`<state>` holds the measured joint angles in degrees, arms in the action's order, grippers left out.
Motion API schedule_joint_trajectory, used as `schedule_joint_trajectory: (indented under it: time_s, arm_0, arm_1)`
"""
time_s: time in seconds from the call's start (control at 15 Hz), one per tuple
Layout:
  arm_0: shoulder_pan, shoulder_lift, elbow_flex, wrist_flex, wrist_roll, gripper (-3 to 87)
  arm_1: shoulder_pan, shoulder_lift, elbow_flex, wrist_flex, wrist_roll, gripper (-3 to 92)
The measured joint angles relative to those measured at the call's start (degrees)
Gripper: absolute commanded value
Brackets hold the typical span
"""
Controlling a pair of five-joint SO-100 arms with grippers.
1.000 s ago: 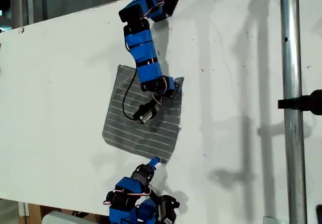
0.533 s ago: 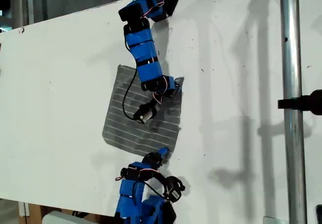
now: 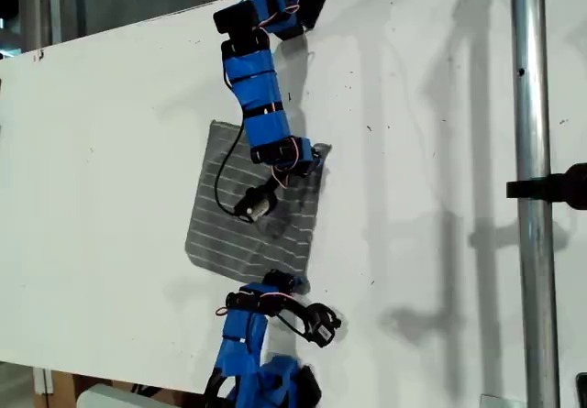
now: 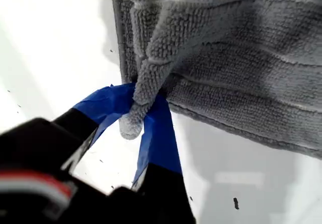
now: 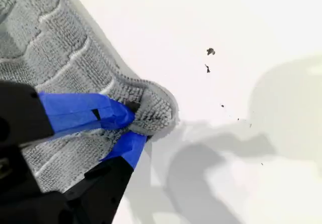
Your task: Grasp corners of a towel and fold twice.
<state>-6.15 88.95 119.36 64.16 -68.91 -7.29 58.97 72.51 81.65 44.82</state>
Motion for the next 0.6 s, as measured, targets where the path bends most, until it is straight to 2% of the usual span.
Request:
schedule_joint_trajectory:
  time_s: [0.13, 0.27, 0.4, 0.6]
  arm_0:
    - [1.5, 1.8, -1.8, 1.9, -1.0, -2.4]
    - [5.0, 2.3, -7.2, 6.6, -1.1, -2.4]
    - [11.2, 2.3, -14.8, 10.6, -1.2, -2.4]
    - [21.2, 4.7, -23.9, 12.2, -4.1, -2.4]
  arm_1:
    - [-0.4, 0.0, 0.3, 0.0, 0.0, -0.2]
    - [-2.3, 0.9, 0.3, 0.2, 0.4, -0.2]
    - [-6.8, 4.1, 0.4, 1.0, 0.8, -0.2]
    - [-15.6, 10.8, -1.3, 1.0, 2.5, -0.3]
